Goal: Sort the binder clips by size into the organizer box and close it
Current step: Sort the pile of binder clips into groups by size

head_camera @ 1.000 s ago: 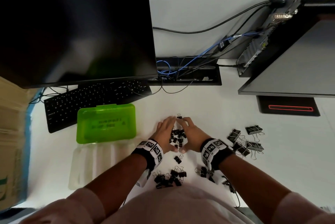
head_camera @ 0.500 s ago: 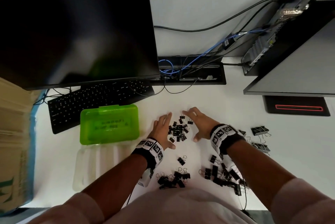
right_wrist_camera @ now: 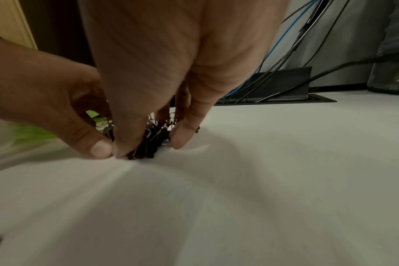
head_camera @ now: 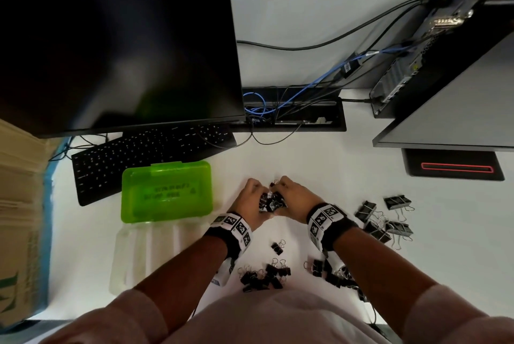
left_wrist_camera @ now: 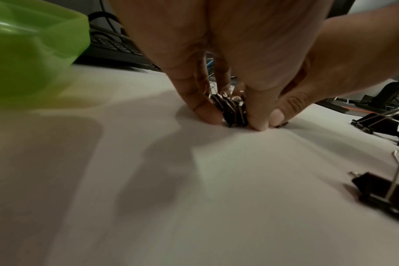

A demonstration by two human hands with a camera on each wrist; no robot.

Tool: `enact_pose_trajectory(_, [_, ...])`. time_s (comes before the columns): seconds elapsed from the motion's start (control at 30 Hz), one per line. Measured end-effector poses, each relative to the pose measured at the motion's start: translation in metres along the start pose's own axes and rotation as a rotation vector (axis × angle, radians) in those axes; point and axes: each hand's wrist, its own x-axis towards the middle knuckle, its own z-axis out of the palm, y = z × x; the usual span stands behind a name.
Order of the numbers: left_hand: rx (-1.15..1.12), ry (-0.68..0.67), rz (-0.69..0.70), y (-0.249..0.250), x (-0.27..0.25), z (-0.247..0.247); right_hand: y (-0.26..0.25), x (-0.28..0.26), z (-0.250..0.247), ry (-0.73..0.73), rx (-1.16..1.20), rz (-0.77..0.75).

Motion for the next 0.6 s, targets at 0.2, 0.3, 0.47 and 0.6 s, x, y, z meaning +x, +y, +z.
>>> enact_pose_trajectory(0.2, [0.007,0.022,-0.026,0.000,0.000,-0.003,0.005,-0.010,-0.004,0.021,0.039,0.027])
enact_pose_trajectory(0.3, [-0.023,0.014,-0.036,0.001,0.000,-0.008,0.007,-0.015,-0.010,0.068,0.137,0.034])
enact_pose_trajectory(0.47, [-0.037,0.056,-0.030,-0.004,-0.005,-0.017,0.013,-0.024,-0.028,0.196,0.329,0.085])
enact_pose_trajectory(0.6, [-0.084,0.082,-0.020,-0.003,-0.011,-0.025,0.016,-0.032,-0.040,0.275,0.377,0.138])
